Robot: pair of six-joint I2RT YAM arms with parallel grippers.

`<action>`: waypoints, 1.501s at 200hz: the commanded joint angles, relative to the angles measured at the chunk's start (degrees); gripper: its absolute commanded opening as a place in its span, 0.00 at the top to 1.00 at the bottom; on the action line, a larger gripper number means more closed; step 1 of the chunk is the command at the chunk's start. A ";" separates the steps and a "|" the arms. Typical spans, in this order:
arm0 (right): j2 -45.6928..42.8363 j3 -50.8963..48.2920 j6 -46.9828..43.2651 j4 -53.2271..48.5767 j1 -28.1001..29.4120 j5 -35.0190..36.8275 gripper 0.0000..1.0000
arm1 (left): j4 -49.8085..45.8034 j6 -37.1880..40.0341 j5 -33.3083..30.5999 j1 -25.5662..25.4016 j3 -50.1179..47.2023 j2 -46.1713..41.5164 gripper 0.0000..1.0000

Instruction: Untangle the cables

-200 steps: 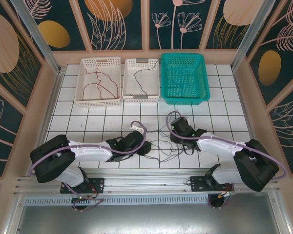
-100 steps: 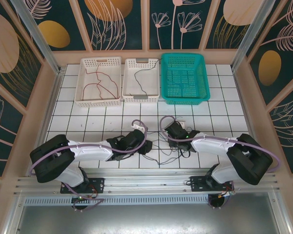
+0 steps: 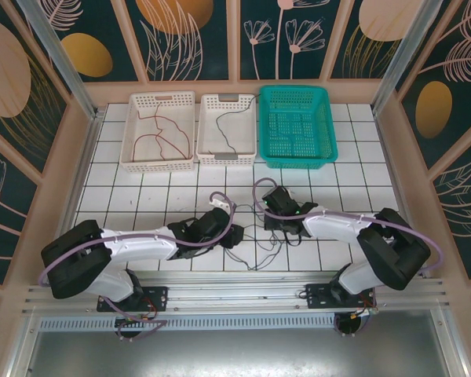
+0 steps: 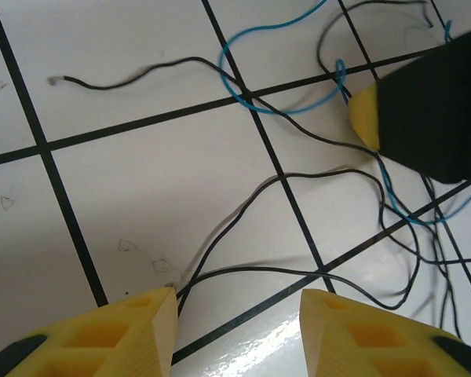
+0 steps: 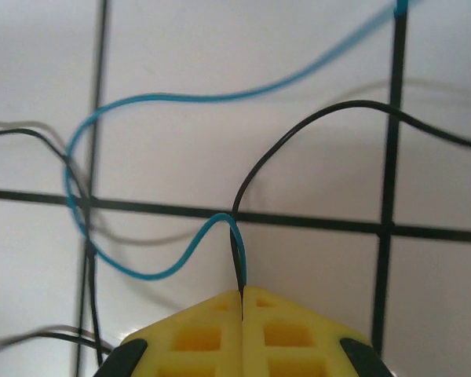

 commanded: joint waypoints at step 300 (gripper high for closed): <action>-24.22 20.47 -1.69 -1.31 -11.10 -30.42 1.00 | 26.65 2.07 18.64 -0.05 -1.37 0.20 0.35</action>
